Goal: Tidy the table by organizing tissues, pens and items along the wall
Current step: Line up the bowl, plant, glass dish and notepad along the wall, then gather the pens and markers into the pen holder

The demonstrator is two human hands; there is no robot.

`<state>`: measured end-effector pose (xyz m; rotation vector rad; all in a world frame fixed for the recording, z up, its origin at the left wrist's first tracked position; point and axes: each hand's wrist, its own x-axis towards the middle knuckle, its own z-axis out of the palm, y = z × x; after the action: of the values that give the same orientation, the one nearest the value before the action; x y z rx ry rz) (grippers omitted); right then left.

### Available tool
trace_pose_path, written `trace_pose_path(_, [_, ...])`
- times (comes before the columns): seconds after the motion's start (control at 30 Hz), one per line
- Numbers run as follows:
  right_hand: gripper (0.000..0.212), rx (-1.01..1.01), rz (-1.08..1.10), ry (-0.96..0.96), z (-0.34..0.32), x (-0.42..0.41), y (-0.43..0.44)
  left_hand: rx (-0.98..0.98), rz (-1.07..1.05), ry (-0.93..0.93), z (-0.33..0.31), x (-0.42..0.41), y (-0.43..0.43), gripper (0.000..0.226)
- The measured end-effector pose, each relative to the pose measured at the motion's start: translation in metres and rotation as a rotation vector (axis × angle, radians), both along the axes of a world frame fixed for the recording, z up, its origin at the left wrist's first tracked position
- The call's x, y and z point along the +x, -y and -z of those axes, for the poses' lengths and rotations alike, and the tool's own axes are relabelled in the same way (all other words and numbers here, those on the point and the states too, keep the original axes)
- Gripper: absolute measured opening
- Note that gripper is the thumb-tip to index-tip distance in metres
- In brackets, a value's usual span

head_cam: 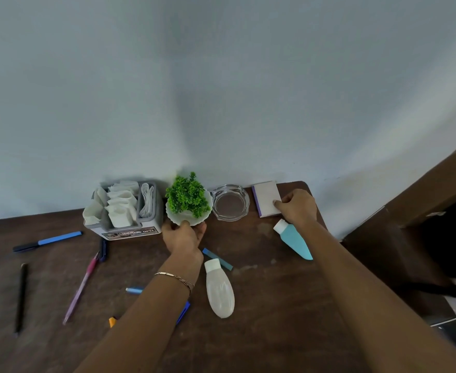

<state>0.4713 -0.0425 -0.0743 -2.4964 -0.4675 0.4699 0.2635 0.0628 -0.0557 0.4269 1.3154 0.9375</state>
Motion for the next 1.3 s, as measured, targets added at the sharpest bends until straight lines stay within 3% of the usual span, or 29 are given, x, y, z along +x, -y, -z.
trace_pose_path(0.33, [0.027, -0.018, -0.010, 0.032, 0.005, -0.001, -0.003, -0.002, -0.081, 0.012, 0.004, 0.002, -0.002, 0.050])
trace_pose_path(0.67, [0.033, -0.022, -0.001, 0.057, 0.001, -0.004, -0.003, 0.007, -0.004, 0.058, 0.009, -0.008, 0.001, 0.046])
trace_pose_path(0.83, [0.033, 0.140, 0.058, 0.184, -0.012, -0.028, 0.003, 0.016, 0.068, 0.023, 0.004, -0.024, 0.021, 0.040])
trace_pose_path(1.0, [0.018, 0.308, -0.096, 0.263, -0.034, -0.096, 0.018, 0.081, 0.116, -0.003, -0.011, -0.051, 0.047, 0.042])
trace_pose_path(1.17, [0.010, 0.409, -0.383, 0.286, -0.033, -0.188, 0.023, 0.110, 0.085, -0.040, -0.024, -0.105, 0.065, 0.024])
trace_pose_path(1.3, [0.014, 0.491, -0.574, 0.234, -0.030, -0.260, 0.016, 0.118, -0.003, -0.071, -0.032, -0.165, 0.076, 0.022])
